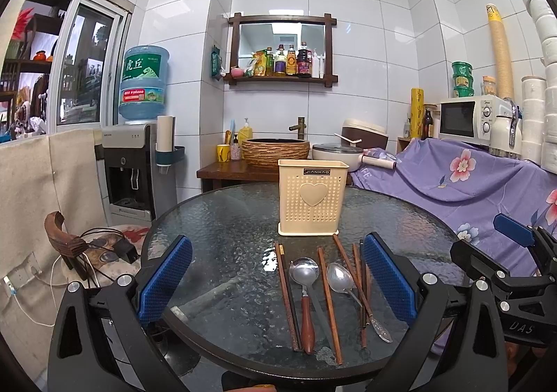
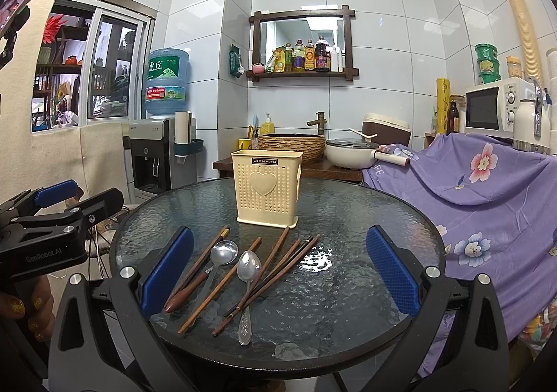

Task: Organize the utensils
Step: 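Grasp a wooden chopstick with the left tool while the right tool grasps another wooden chopstick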

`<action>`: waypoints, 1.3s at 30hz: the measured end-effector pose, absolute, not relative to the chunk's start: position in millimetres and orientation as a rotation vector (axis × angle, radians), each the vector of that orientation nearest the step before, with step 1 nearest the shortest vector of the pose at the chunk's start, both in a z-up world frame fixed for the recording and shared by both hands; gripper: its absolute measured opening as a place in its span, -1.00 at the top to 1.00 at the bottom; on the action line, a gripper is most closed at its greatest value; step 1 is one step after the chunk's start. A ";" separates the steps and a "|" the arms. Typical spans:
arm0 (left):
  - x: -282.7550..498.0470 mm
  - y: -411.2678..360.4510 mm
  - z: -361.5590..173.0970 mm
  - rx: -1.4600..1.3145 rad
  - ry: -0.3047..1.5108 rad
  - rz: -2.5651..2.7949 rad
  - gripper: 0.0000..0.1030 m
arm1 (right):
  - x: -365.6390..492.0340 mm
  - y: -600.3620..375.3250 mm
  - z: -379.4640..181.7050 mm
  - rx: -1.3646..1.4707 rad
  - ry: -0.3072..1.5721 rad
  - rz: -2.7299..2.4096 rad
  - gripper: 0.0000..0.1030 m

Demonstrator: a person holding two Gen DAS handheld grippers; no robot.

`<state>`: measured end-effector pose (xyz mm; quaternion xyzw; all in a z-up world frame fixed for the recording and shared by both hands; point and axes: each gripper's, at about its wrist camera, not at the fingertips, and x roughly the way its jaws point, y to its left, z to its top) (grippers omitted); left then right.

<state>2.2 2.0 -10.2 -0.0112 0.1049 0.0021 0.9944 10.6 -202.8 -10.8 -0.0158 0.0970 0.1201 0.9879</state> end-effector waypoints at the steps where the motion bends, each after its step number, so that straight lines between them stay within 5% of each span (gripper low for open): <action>1: 2.2 2.0 -10.0 -0.022 0.211 0.004 -0.88 | 10.6 -202.4 -10.8 -0.032 0.195 0.242 -0.90; 12: 25.5 8.6 -24.1 -0.002 0.332 0.013 -0.88 | 28.4 -198.4 -20.2 -0.078 0.251 0.205 -0.90; 20: 95.8 40.4 -50.9 -0.052 0.564 0.014 -0.87 | 109.9 -223.6 -49.8 -0.001 0.533 0.164 -0.90; 26: 132.1 40.9 -59.1 -0.009 0.647 -0.021 -0.33 | 156.2 -224.7 -66.6 0.030 0.656 0.180 -0.88; 28: 147.1 39.8 -65.5 0.003 0.693 -0.041 -0.15 | 172.8 -218.7 -71.8 0.030 0.713 0.216 -0.73; 31: 168.4 38.0 -72.8 0.016 0.751 -0.057 -0.03 | 192.4 -209.4 -76.9 0.000 0.760 0.230 -0.57; 39: 200.6 27.4 -87.5 0.025 0.821 -0.112 -0.03 | 229.4 -193.7 -88.5 -0.058 0.836 0.199 -0.51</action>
